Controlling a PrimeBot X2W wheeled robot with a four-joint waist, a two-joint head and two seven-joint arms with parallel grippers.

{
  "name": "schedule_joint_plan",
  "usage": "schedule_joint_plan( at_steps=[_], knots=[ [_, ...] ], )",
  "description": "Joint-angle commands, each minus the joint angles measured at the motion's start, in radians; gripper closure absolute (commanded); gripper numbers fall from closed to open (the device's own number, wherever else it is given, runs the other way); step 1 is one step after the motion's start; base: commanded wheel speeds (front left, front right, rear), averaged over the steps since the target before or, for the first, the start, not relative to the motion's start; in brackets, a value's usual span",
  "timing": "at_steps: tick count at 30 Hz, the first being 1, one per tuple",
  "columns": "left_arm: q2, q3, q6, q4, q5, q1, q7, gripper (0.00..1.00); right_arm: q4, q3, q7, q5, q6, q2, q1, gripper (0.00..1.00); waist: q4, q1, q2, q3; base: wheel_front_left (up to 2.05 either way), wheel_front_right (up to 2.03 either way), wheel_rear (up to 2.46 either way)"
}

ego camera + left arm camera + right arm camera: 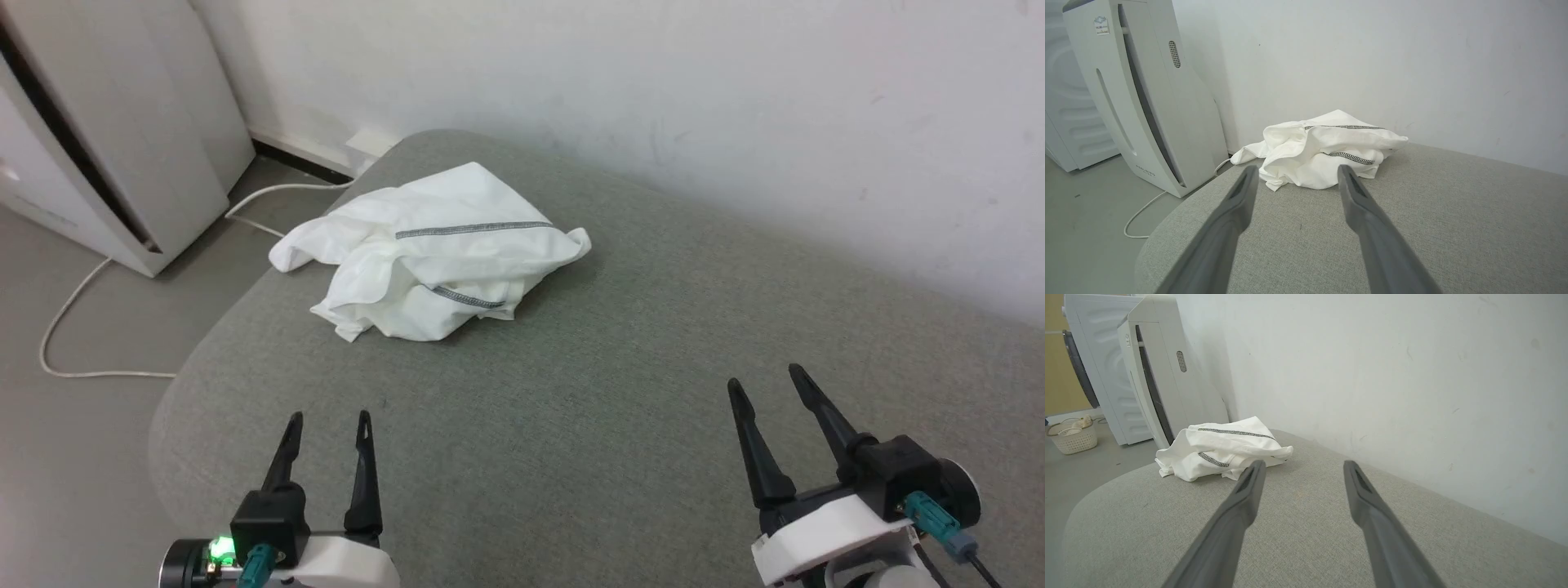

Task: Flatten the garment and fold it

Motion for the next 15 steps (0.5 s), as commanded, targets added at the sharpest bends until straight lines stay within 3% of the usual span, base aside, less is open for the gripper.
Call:
schedule_joint_plan(
  at_steps=[1, 15],
  knots=[
    [-0.001, -0.006, 0.007, 0.007, -0.004, 0.01, -0.013, 0.0, 0.007, 0.003, -0.012, 0.008, -0.002, 0.003, 0.015, 0.0, 0.02, 0.0, -0.0001, 0.001, 0.0, 0.0, 0.0],
    [-0.001, -0.013, 0.015, 0.01, -0.009, 0.006, -0.035, 0.0, 0.016, 0.017, -0.034, 0.009, -0.002, 0.004, 0.014, 0.0, 0.069, 0.0, -0.0001, 0.015, 0.0, 0.0, 0.0]
  ],
)
